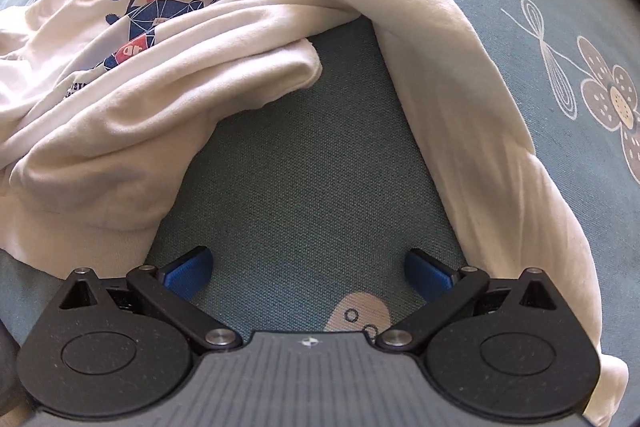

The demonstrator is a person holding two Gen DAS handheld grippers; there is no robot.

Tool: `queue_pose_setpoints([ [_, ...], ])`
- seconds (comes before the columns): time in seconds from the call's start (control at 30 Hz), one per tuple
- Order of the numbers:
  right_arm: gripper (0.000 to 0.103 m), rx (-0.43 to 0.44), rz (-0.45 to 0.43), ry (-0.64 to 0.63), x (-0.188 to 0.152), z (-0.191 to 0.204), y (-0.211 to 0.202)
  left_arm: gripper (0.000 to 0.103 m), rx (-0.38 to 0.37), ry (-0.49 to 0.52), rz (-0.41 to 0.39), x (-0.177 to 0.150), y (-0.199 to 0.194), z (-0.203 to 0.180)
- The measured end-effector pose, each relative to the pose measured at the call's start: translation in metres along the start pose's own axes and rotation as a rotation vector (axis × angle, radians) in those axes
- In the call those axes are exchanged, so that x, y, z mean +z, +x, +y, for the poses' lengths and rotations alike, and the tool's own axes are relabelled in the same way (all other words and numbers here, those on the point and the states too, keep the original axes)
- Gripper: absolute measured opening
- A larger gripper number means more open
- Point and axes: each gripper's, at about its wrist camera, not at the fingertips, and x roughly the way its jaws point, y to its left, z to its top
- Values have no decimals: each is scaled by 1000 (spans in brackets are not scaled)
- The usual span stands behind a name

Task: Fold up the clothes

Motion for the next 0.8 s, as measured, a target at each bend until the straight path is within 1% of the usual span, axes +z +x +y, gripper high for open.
queue_pose_setpoints([
  [0.17, 103, -26, 36, 22, -1, 0, -5, 76, 23, 15, -2, -4, 18, 40],
  [0.23, 103, -26, 93, 38, 3, -3, -8, 76, 32, 21, -3, -6, 25, 56],
  [0.3, 103, -10, 166, 80, 6, -9, -14, 76, 21, 14, -4, -3, 26, 76],
  [0.33, 103, 8, 174, 118, 8, -14, -23, 76, 15, 10, -5, -1, 27, 86],
  [0.43, 103, 51, 135, 212, 18, -28, -56, 76, 0, -7, -7, 6, 32, 114],
  [0.53, 103, 75, 61, 275, 34, -39, -87, 76, -9, -34, -11, 17, 42, 139],
  [0.63, 103, 93, -41, 311, 85, -58, -105, 76, -18, -61, -15, 28, 53, 165],
  [0.67, 103, 109, -73, 321, 110, -53, -101, 76, -21, -70, -17, 31, 57, 173],
  [0.73, 103, 151, -122, 324, 138, -53, -97, 76, -30, -74, -30, 40, 67, 183],
  [0.77, 103, 172, -146, 323, 157, -49, -84, 76, -40, -81, -44, 45, 73, 189],
  [0.8, 103, 199, -164, 321, 169, -48, -77, 76, -55, -97, -54, 50, 79, 194],
])
